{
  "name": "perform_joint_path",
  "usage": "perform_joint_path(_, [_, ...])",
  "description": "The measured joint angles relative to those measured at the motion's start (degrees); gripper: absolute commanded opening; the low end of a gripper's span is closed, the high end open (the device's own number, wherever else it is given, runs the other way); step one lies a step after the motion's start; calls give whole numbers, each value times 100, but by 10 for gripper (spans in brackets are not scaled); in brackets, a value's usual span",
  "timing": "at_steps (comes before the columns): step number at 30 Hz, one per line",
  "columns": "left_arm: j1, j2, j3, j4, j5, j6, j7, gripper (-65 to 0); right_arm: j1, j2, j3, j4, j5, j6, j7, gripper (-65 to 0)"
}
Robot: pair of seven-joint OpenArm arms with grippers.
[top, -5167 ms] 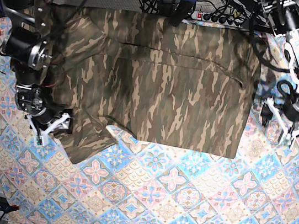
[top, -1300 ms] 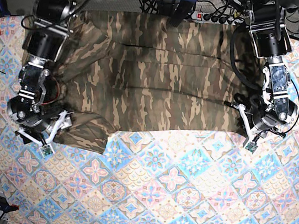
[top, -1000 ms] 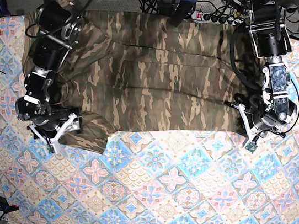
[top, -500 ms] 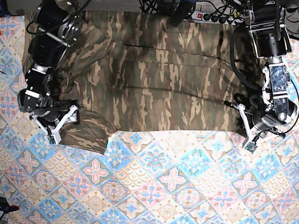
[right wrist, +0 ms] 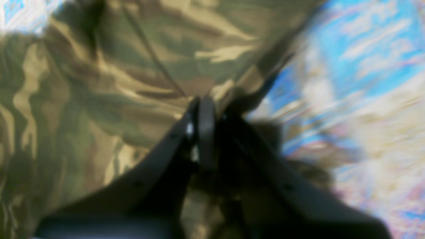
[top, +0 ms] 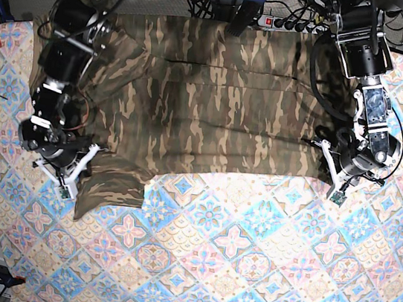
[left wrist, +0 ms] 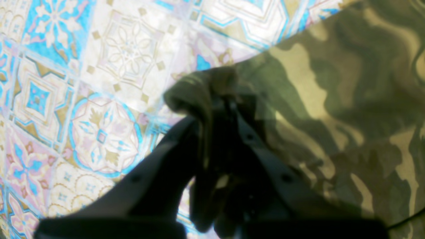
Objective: Fold the T-shirt properly
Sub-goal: 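Lift the hem edge with both grippers and fold it over toward the collar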
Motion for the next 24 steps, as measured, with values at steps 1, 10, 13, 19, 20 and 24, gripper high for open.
perform_joint_path(1, [0, 0, 0, 2, -4, -2, -2, -650, -120, 9, 0, 319, 15, 42, -240, -637])
perform_joint_path(10, [146, 15, 55, 140, -81, -37, -63, -650, -721, 92, -13, 1565, 74, 17, -1073, -637])
perform_joint_path(13, [503, 31, 46, 802, -125, -66, 90, -650, -1246, 44, 7, 1891, 24, 85, -1364, -637])
perform_joint_path(19, [870, 28, 63, 1534, -243, -101, 361, -650, -1845, 37, 398, 2750, 164, 109, -1279, -637])
perform_joint_path(20, [957, 28, 63, 1591, -243, -87, 358, -650, -1963, 35, 402, 2837, 160, 111, -1279, -637])
perform_joint_path(24, [1362, 28, 55, 1742, -243, -125, 361, -650, -2446, 17, 402, 3283, 155, 151, -1556, -638])
